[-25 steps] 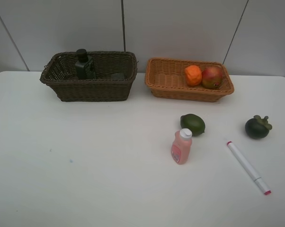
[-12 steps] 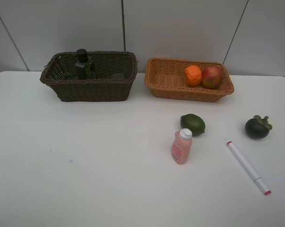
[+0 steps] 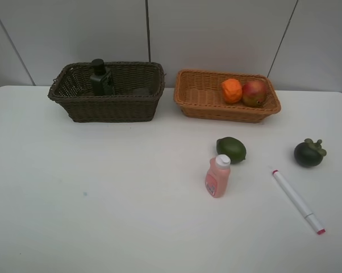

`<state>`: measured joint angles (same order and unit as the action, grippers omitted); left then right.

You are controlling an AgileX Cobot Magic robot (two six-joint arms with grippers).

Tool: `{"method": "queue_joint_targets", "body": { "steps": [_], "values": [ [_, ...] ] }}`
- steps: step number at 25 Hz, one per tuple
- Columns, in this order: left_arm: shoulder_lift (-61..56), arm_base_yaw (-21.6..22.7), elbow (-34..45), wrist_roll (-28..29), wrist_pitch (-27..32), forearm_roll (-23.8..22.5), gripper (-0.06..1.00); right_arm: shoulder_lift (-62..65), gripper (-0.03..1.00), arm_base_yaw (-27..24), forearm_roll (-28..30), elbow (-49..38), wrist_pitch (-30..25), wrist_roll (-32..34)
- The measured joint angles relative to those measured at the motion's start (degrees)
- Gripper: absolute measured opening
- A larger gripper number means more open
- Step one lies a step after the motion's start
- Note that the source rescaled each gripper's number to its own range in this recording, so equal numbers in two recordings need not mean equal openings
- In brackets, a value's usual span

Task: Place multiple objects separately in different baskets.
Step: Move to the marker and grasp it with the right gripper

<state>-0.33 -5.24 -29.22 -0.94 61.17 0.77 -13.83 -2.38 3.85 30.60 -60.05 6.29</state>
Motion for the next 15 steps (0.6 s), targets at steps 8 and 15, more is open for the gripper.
{"method": "queue_joint_targets", "body": {
  "steps": [8, 15],
  "values": [
    [0.00, 0.00, 0.00, 0.00, 0.00, 0.00, 1.00, -43.31, 1.00, 0.00, -2.09, 12.13, 0.56, -0.19],
    [0.00, 0.00, 0.00, 0.00, 0.00, 0.00, 1.00, -68.67, 1.00, 0.98, -6.51, 19.97, -1.97, -0.19]
  ]
}}
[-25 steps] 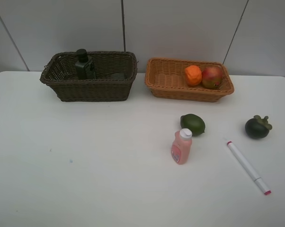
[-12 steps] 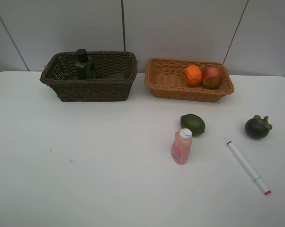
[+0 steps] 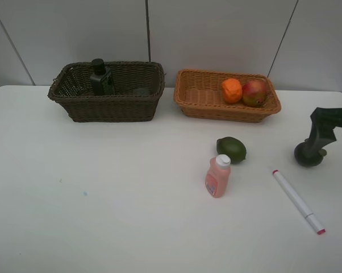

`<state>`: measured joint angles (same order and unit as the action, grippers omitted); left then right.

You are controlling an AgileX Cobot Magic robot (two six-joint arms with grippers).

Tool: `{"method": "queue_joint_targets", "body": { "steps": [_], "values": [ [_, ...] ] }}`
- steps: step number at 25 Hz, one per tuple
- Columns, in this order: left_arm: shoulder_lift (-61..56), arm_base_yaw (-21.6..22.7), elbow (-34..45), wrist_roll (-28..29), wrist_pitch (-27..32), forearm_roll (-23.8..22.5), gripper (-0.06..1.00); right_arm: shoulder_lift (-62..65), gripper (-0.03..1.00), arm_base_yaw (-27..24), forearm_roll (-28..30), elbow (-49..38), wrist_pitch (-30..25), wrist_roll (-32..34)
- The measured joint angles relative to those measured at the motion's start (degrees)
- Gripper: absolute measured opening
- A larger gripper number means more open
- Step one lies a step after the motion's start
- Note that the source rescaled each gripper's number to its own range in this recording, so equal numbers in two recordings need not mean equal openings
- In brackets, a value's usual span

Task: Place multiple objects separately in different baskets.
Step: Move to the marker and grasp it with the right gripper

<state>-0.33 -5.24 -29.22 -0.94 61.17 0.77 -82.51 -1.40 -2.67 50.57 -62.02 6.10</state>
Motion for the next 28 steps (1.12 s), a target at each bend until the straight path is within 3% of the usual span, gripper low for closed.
{"method": "queue_joint_targets", "body": {
  "steps": [3, 10, 19, 28],
  "values": [
    [0.00, 0.00, 0.00, 0.00, 0.00, 0.00, 1.00, -4.99, 1.00, 2.91, -0.06, 0.00, 0.26, -0.05],
    [0.00, 0.00, 0.00, 0.00, 0.00, 0.00, 1.00, -8.71, 1.00, 8.59, 2.67, -0.18, 6.86, -0.99],
    [0.00, 0.00, 0.00, 0.00, 0.00, 0.00, 1.00, -9.47, 1.00, 9.12, 2.67, -9.03, 21.11, -3.03],
    [0.00, 0.00, 0.00, 0.00, 0.00, 0.00, 1.00, -17.98, 1.00, 9.12, 3.03, -10.66, 26.00, -3.79]
  ]
}}
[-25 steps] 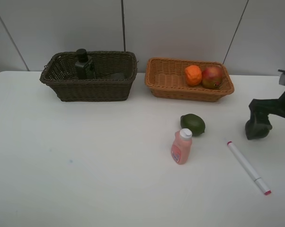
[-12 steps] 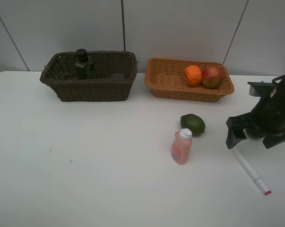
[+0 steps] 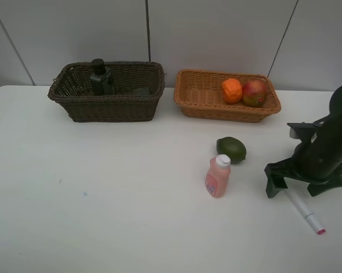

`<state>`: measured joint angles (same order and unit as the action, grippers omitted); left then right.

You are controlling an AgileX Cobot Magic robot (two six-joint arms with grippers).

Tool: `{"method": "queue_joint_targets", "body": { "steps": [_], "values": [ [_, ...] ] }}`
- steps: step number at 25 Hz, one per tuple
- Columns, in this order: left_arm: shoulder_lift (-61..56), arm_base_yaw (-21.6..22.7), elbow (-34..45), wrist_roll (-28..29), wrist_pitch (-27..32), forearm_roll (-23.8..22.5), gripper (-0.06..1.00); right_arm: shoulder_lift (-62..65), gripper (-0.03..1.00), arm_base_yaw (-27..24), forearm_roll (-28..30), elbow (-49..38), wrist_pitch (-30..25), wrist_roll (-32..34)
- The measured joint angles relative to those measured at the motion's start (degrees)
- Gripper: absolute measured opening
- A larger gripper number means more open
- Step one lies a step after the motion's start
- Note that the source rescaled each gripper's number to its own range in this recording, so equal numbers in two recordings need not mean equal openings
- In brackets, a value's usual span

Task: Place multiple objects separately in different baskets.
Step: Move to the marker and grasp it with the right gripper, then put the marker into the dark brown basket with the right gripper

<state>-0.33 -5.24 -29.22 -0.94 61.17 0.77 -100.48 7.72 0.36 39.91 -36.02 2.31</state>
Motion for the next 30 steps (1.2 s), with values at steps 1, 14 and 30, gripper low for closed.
{"method": "queue_joint_targets", "body": {
  "steps": [1, 14, 30],
  "values": [
    [0.00, 0.00, 0.00, 0.00, 0.00, 0.00, 1.00, -1.10, 1.00, 0.00, 0.09, 0.05, 0.06, -0.23],
    [0.00, 0.00, 0.00, 0.00, -0.05, 0.00, 1.00, -2.74, 0.00, 0.00, 2.68, 0.27, -0.45, -0.54],
    [0.00, 0.00, 0.00, 0.00, -0.05, 0.00, 1.00, 4.96, 0.00, 0.71, -1.90, 25.40, -12.06, -0.60]
  ]
}}
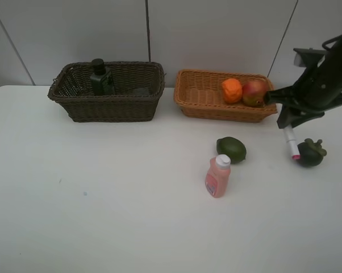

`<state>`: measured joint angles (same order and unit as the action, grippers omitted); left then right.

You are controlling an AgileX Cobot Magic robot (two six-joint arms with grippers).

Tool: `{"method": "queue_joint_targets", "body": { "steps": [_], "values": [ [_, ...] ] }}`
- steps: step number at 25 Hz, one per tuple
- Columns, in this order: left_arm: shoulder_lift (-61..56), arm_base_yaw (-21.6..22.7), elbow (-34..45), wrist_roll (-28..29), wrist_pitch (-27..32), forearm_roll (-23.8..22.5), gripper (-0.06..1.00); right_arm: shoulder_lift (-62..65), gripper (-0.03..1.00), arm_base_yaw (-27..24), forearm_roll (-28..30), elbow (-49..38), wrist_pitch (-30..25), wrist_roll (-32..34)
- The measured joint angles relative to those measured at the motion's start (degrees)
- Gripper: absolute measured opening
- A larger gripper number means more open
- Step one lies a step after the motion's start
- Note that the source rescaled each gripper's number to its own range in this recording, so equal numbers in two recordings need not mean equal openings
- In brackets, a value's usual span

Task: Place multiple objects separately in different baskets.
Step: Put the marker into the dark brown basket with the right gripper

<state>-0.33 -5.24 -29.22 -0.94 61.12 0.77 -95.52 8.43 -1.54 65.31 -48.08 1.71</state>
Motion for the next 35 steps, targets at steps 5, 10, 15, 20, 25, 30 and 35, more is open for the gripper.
{"method": "queue_joint_targets", "body": {
  "steps": [5, 10, 15, 20, 25, 30, 35],
  "values": [
    [0.00, 0.00, 0.00, 0.00, 0.00, 0.00, 1.00, -4.94, 0.00, 6.05, -2.49, 13.87, 4.47, -0.05],
    [0.00, 0.00, 0.00, 0.00, 0.00, 0.00, 1.00, -14.34, 0.00, 14.79, -3.65, 26.84, 12.19, -0.17],
    [0.00, 0.00, 0.00, 0.00, 0.00, 0.00, 1.00, -26.08, 0.00, 20.49, -3.92, 39.50, 22.82, -0.17],
    [0.00, 0.00, 0.00, 0.00, 0.00, 0.00, 1.00, -37.09, 0.00, 21.87, -6.57, 48.70, 33.01, -0.17],
    [0.00, 0.00, 0.00, 0.00, 0.00, 0.00, 1.00, -43.09, 0.00, 21.87, -14.36, 50.67, 40.63, -0.17],
    [0.00, 0.00, 0.00, 0.00, 0.00, 0.00, 1.00, -43.79, 0.15, 21.87, -15.26, 50.86, 41.74, -0.17],
    [0.00, 0.00, 0.00, 0.00, 0.00, 0.00, 1.00, -43.79, 0.86, 21.87, -15.26, 51.08, 39.86, -0.17]
  ]
}}
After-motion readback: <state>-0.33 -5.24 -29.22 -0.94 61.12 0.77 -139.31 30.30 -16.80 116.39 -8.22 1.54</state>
